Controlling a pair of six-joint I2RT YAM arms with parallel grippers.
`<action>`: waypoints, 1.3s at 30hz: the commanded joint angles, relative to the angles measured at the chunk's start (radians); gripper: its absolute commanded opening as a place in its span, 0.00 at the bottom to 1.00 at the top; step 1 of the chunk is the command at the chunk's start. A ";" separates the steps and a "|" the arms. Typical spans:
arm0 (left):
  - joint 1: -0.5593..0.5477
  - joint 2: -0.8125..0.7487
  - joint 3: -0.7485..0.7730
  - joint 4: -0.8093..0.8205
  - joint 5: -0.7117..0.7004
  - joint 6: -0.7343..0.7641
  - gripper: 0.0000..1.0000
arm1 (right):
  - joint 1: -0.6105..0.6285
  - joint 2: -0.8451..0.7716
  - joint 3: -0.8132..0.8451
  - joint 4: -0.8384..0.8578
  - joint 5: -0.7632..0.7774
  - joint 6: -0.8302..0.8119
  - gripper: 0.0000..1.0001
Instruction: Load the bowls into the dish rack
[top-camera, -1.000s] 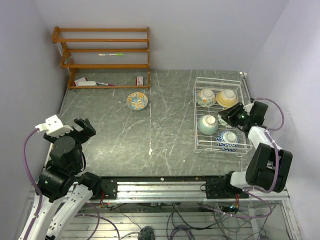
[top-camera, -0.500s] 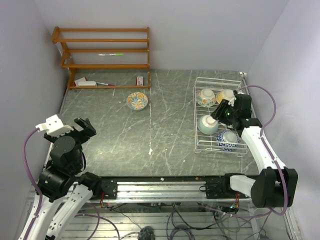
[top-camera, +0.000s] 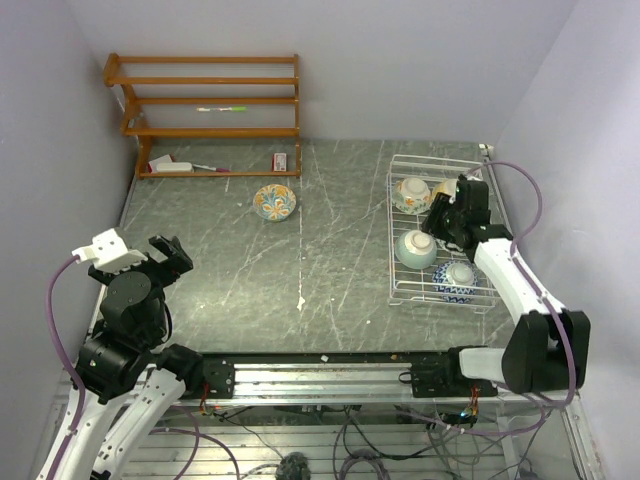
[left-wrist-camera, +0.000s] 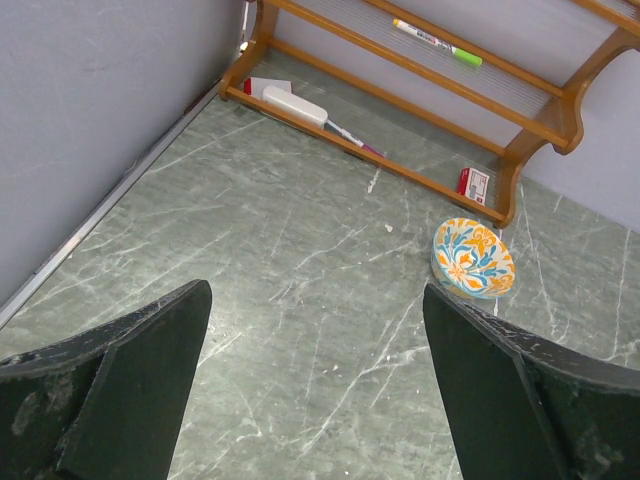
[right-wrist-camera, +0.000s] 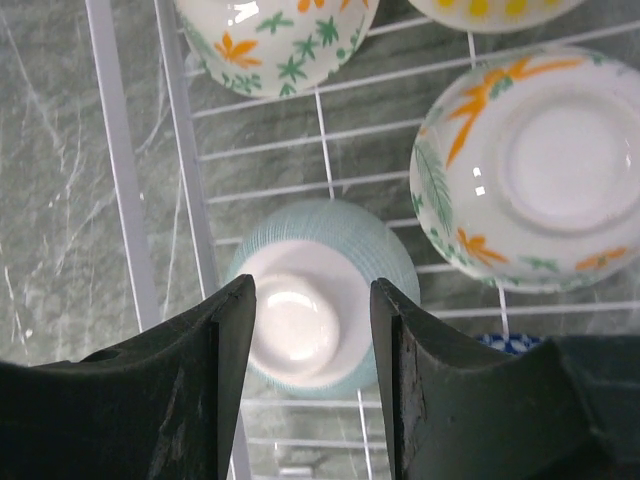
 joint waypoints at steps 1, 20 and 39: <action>0.007 0.007 -0.001 0.022 0.003 0.006 0.98 | 0.017 0.104 0.050 0.091 0.045 -0.013 0.50; 0.007 0.004 -0.002 0.023 0.008 0.007 0.98 | 0.091 0.170 0.035 0.068 0.059 -0.098 0.49; 0.007 -0.002 -0.002 0.016 0.025 0.000 0.98 | 0.129 -0.019 -0.094 -0.087 0.060 -0.061 0.48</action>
